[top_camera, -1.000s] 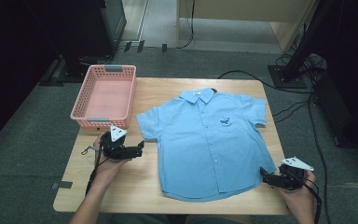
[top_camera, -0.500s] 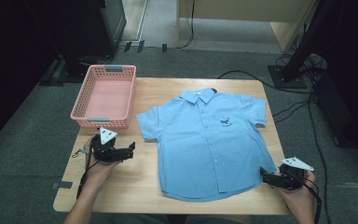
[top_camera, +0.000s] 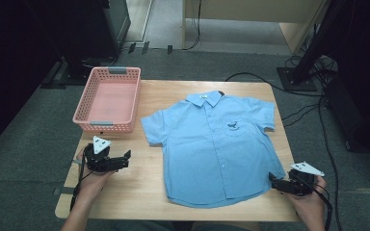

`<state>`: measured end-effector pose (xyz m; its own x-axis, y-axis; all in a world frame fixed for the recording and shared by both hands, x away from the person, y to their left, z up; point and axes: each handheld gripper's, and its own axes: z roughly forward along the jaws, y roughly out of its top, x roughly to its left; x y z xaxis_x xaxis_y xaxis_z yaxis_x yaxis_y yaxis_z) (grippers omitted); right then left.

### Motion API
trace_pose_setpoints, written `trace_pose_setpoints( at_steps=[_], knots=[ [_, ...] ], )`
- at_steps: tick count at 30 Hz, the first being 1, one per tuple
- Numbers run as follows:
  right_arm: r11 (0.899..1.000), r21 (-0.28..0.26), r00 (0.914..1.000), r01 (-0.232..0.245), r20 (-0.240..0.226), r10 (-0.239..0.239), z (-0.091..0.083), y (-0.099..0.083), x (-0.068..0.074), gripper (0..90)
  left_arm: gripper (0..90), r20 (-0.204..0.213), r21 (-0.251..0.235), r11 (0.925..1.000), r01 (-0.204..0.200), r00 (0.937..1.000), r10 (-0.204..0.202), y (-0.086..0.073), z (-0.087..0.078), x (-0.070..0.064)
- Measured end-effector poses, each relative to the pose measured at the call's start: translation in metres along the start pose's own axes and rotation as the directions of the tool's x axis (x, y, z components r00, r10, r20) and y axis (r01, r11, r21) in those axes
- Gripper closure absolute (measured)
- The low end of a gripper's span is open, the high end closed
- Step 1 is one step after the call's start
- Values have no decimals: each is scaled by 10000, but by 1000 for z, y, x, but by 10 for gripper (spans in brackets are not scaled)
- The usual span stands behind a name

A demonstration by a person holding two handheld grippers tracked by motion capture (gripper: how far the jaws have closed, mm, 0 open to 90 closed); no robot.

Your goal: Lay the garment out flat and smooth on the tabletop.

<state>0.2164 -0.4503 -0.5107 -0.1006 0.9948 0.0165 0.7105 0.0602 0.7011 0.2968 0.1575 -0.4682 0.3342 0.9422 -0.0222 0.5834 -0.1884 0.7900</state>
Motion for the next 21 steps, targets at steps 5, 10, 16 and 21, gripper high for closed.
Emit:
trace_pose_setpoints(
  at_steps=[5,10,16,21],
  knots=[
    [10000,-1,10000,0,0,0,0,0,0,11,0,-43,110,9999,110,9999,-109,-8,-2,8],
    [10000,-1,10000,-2,-1,2,0,0,0,11,0,-112,214,9996,210,9997,-207,-15,-5,14],
    [10000,-1,10000,-2,0,2,0,0,0,11,0,-155,271,9991,330,9993,-325,-24,-10,21],
    [10000,-1,10000,-2,2,2,0,0,0,11,0,-248,334,9984,461,9987,-453,-32,-14,28]
  ],
)
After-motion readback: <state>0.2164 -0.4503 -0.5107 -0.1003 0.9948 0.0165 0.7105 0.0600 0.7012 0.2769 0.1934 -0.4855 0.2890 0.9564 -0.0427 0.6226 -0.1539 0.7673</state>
